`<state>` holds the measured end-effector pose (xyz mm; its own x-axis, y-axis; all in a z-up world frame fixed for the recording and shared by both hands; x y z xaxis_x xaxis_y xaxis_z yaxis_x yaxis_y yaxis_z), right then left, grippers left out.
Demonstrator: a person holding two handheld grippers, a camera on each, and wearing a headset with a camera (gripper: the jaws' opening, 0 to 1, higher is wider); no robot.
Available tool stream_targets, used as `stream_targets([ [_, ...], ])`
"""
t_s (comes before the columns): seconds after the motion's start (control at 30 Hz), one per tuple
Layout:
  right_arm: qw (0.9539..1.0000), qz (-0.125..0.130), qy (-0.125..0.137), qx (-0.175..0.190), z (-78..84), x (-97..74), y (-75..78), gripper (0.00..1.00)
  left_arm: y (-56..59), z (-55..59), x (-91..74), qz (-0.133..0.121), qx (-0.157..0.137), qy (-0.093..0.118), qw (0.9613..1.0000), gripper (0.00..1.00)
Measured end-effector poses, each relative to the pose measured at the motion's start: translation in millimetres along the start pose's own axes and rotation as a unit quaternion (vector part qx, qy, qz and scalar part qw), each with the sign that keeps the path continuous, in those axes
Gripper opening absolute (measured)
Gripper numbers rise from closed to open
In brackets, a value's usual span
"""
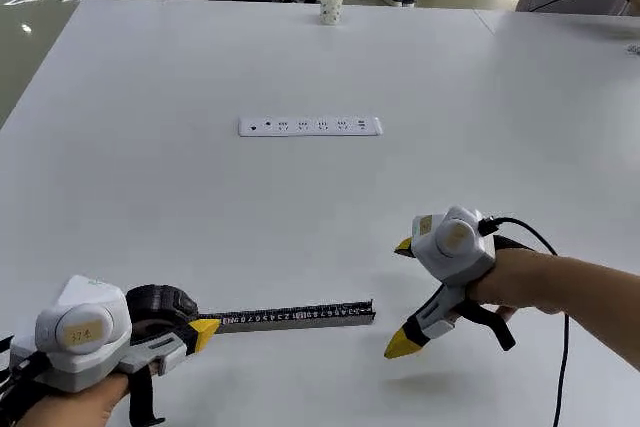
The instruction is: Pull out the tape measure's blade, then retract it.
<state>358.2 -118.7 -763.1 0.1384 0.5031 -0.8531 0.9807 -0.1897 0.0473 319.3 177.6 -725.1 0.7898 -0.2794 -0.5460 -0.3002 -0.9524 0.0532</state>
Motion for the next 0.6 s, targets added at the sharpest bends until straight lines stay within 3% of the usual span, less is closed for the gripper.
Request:
stream_targets([
  [0.07, 1.0000, -0.004, -0.003, -0.006, -1.3, 1.4, -1.4, 0.92, -0.2, 0.9, 1.1, -0.003, 0.003, -0.001, 1.0000, 0.99],
  [0.17, 0.9999, -0.009, -0.009, -0.009, -0.8, 7.4, -1.2, 0.90, -1.8, 3.8, 3.5, -0.017, 0.015, -0.006, 0.9997, 0.99],
  [0.3, 0.9995, -0.016, -0.019, -0.021, -1.2, 12.3, -2.7, 0.85, 1.1, 1.6, 6.2, -0.014, -0.007, 0.016, 0.9998, 0.99],
  [0.6, 0.9984, -0.024, -0.026, -0.044, -6.0, 16.3, -4.4, 0.65, 6.1, 8.4, 10.8, -0.012, -0.005, 0.019, 0.9997, 0.99],
])
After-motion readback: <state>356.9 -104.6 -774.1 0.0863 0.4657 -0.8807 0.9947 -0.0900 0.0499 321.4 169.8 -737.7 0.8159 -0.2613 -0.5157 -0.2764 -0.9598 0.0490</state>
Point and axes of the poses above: the centre of the closed fingertips' face, and the gripper's own axes: x roughly forward along the fingers, y roughly to its right, z roughly out of its underside, the point moved 2 cm from there along -x, roughly backward along the fingers, and after that the axes turned 6 degrees about z, right-handed, at the moved point
